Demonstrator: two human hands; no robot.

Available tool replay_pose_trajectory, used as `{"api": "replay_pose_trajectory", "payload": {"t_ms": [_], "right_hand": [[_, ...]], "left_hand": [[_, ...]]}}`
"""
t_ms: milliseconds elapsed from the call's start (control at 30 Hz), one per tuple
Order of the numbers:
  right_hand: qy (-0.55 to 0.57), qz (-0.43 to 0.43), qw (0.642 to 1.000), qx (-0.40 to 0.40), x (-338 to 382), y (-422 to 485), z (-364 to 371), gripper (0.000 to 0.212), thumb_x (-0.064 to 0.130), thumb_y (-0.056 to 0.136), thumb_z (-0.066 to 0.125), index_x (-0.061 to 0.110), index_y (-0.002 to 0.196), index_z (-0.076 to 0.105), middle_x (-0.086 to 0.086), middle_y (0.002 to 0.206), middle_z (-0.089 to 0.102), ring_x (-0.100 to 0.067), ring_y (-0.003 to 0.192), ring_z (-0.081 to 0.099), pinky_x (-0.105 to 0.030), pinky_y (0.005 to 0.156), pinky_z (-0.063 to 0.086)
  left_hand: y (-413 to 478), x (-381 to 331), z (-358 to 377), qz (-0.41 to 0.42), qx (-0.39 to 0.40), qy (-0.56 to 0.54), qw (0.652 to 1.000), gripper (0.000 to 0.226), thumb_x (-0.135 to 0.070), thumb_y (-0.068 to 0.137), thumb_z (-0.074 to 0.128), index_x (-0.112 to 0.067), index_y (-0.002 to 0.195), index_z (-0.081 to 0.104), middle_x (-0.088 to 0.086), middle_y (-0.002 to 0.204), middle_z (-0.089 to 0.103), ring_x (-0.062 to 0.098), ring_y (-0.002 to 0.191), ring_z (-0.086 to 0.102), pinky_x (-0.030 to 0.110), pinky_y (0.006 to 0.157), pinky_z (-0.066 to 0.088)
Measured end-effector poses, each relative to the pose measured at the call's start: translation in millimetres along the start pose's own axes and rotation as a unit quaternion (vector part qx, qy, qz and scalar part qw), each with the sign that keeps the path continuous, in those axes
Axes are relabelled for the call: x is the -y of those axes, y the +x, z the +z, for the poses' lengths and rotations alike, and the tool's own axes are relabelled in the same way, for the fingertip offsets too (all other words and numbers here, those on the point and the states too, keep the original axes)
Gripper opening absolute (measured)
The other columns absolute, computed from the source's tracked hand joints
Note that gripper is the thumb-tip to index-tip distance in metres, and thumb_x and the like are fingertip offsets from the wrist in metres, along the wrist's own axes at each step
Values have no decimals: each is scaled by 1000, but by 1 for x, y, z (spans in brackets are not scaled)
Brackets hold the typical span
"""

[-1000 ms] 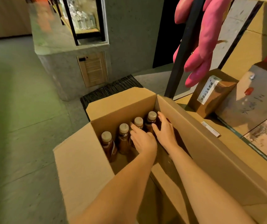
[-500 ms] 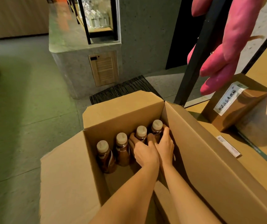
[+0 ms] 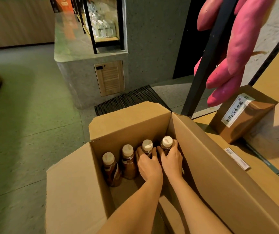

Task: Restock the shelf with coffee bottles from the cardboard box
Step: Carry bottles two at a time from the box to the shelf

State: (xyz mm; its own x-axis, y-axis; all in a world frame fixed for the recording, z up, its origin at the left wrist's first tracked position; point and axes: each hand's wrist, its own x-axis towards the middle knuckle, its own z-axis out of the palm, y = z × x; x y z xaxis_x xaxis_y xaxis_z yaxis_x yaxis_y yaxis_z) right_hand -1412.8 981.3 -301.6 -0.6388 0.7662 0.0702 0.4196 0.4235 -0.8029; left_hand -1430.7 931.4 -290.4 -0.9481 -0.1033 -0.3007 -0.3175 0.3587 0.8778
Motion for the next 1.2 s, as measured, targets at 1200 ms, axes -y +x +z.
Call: {"api": "replay_pose_trajectory", "payload": {"t_ms": [1200], "right_hand": [[83,-275,958,5,399,-140,15,39,33,88,62,11,118,52,-6,112,64,-22,107,58,-33,84,42]], "left_hand": [[59,-156,-432,344,-76,-26,935,25,-41,84,63,-17,81,57,-1,80,60,19,81,60,34,76,48]]}}
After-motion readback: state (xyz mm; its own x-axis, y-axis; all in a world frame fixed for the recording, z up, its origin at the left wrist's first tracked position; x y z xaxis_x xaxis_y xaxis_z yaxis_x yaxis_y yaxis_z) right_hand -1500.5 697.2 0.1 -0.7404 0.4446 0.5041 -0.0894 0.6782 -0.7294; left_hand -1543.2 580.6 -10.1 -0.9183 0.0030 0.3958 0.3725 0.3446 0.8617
